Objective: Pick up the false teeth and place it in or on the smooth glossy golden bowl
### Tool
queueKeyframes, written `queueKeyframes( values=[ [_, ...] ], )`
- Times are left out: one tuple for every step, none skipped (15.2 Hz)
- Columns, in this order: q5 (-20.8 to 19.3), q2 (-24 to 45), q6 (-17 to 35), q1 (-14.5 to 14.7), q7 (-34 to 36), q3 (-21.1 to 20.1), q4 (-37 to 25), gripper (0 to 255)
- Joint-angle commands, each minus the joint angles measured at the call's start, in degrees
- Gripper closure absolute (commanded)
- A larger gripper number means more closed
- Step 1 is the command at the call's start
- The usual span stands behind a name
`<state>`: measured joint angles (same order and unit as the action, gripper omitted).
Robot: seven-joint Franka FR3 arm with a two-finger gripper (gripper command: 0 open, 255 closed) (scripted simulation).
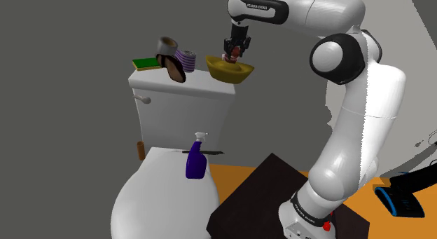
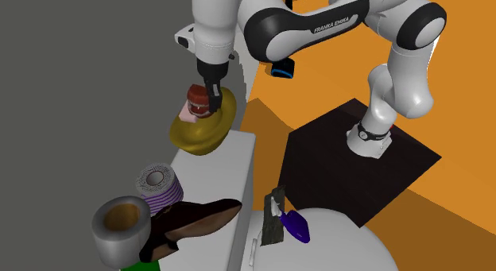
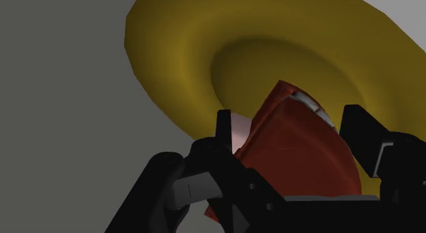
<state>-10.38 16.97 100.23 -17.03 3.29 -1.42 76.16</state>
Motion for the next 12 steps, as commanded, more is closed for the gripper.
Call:
queueKeyframes(
  values=[
    [0.0, 0.01, 0.05, 0.0, 0.01, 0.0, 0.11, 255],
    [0.01, -0.01, 0.07, -0.01, -0.01, 0.0, 0.15, 0],
    [0.0, 0.01, 0.06, -0.01, 0.0, 0.0, 0.12, 0],
    [0.0, 0.0, 0.07, 0.0, 0.01, 0.0, 0.13, 0],
    [0.0, 0.0, 0.07, -0.01, 0.0, 0.0, 0.13, 0],
    [0.0, 0.0, 0.07, -0.01, 0.0, 0.0, 0.13, 0],
    [0.0, 0.01, 0.05, 0.0, 0.01, 0.0, 0.11, 0],
    [0.0, 0.15, -1.93, 0.2, -0.08, -0.08, -2.0, 0],
    [-0.01, 0.41, -3.98, 0.41, -0.18, -0.15, -4.29, 0],
    [-0.04, 0.8, -6.11, 0.63, -0.28, -0.22, -6.79, 0],
    [-0.08, 1.21, -7.85, 0.81, -0.37, -0.27, -8.94, 0],
    [-0.08, 1.21, -7.85, 0.81, -0.38, -0.27, -8.94, 0]
  ],
)
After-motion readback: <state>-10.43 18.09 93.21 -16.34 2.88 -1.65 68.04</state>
